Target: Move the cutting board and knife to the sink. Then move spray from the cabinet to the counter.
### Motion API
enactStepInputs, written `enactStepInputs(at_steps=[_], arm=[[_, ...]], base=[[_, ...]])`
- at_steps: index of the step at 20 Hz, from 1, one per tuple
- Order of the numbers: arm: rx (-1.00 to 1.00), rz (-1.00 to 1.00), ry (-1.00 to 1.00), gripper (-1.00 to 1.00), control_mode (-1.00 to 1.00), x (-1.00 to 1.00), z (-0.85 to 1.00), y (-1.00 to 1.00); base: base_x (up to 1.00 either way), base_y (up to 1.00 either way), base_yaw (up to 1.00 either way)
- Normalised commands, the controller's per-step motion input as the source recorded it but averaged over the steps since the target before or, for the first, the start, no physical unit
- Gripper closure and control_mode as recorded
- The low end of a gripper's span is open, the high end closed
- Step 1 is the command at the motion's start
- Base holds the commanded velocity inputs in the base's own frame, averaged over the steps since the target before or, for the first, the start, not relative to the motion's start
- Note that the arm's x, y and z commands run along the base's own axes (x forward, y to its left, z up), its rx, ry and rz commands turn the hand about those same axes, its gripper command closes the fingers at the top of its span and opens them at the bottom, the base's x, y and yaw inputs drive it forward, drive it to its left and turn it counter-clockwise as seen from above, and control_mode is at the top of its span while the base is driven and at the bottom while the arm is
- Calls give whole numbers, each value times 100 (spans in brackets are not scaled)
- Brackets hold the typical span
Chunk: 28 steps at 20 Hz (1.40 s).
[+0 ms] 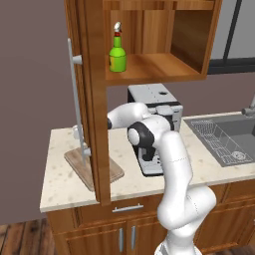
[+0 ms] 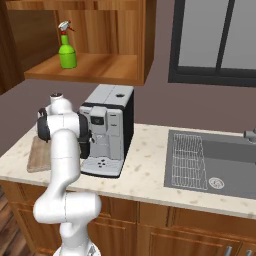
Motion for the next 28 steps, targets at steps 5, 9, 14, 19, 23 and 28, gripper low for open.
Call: enactStepInputs(at_steps=[5,9,14,19,23,28], arm=[[11,0,0,-100,-100,-62,-57,0],[13,0,0,-100,-100,-84,-51,-4],[12,0,0,-100,-100,-86,-48,0],[10,0,0,-100,-100,-83,-42,0],[8,0,0,-100,-100,-77,-31,0],[7,0,0,-100,-100,-77,-32,0]], base=[[0,0,0],[0,0,0],[0,0,0],[0,0,0],[0,0,0],[0,0,0]])
